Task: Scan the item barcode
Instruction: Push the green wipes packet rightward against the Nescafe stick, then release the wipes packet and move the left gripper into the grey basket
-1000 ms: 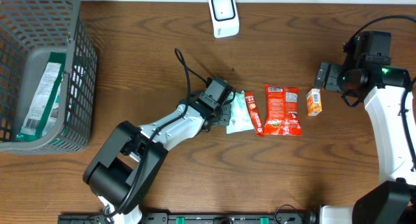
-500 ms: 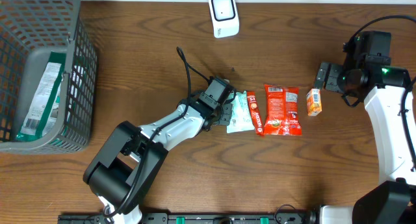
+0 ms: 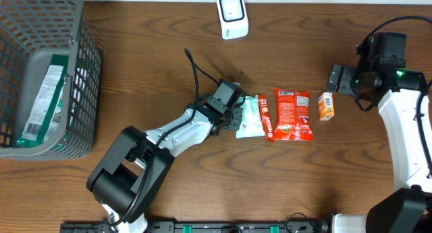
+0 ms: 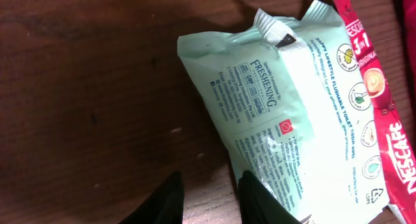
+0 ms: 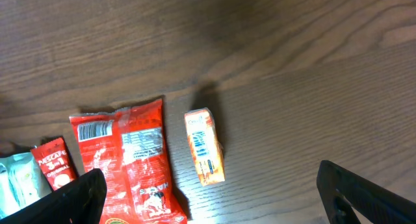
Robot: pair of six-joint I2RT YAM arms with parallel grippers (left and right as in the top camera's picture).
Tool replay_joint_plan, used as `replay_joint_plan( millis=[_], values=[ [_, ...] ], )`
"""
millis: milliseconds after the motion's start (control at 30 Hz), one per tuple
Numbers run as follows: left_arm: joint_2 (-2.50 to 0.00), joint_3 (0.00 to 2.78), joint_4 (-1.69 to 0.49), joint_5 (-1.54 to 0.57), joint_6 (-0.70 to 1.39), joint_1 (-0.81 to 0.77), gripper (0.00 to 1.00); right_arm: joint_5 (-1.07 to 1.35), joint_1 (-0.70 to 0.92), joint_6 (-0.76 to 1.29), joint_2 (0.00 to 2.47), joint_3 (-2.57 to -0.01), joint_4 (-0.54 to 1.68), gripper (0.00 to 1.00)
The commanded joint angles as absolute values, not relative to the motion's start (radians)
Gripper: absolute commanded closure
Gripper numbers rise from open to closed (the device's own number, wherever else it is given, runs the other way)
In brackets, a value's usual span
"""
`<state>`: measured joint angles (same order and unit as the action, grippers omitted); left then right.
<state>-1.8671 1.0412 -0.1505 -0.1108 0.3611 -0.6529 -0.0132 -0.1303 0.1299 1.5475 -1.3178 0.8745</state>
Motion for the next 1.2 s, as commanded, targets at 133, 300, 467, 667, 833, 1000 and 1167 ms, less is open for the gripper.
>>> replay_joint_plan(
  millis=[133,300,467,667,833,1000,1167],
  values=[
    [-1.884,1.036,-0.128,-0.131,0.307,-0.659,0.69,-0.009,-0.137,0.144,1.544,-1.330,0.876,0.01],
    [-1.884,1.036,-0.117,-0.204,0.265,-0.659,0.67,-0.009,-0.137,0.144,1.544,-1.330,0.876,0.01],
    [-1.881,1.036,-0.119,-0.181,0.243,-0.651,0.60,-0.009,-0.137,0.144,1.544,-1.330,0.876,0.01],
    [-1.785,1.056,-0.175,-0.112,0.244,-0.610,0.44,-0.009,-0.137,0.144,1.544,-1.330,0.876,0.01],
    [-1.630,1.120,-0.334,-0.058,0.244,-0.541,0.32,-0.009,-0.137,0.144,1.544,-1.330,0.876,0.01],
    [-1.449,1.365,-0.663,-0.059,0.239,-0.362,0.23,-0.009,-0.137,0.144,1.544,-1.330,0.876,0.01],
    [-1.371,1.601,-0.851,-0.058,0.183,-0.129,0.19,-0.009,-0.137,0.144,1.544,-1.330,0.876,0.01]
  ],
)
